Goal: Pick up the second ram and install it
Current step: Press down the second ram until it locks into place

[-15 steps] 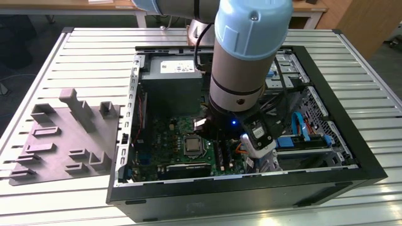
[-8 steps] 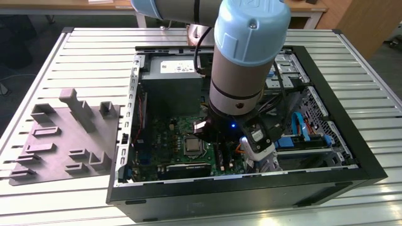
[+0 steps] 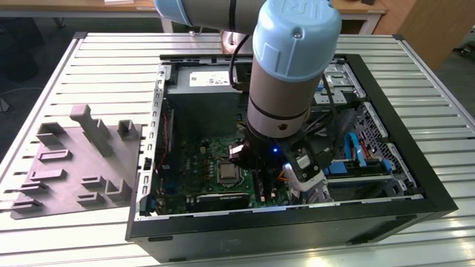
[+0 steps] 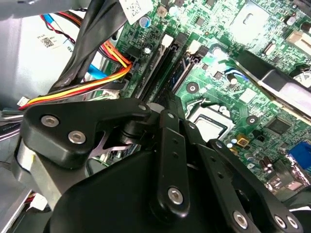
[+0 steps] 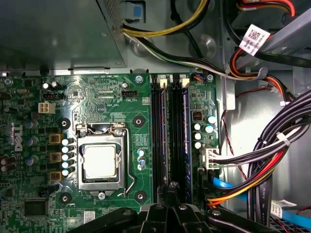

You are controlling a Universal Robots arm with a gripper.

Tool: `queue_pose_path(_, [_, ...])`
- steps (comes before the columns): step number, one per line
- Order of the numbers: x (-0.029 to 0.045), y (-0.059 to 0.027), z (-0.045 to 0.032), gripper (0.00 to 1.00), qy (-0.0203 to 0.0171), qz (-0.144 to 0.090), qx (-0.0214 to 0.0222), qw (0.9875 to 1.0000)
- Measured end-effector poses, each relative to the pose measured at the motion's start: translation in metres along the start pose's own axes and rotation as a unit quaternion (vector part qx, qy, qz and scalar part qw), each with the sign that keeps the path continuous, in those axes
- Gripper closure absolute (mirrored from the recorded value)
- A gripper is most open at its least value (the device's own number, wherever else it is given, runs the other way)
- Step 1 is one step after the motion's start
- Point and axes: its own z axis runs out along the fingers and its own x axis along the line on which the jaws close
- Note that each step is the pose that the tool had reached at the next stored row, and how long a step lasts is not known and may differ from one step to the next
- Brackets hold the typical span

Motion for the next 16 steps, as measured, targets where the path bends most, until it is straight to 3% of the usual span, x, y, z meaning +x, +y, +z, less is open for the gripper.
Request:
queue_pose_path(10, [0.0, 0.0, 0.0028, 0.89, -0.0001, 0.0, -0.0008, 1.0])
queue_pose_path(12, [-0.0002, 0.0005, -0.0007, 0.89, -0.0004, 0.0, -0.0022, 1.0])
queue_pose_path(16, [-0.0004, 0.001, -0.0176, 0.89, -0.0001, 0.0, -0.0009, 1.0])
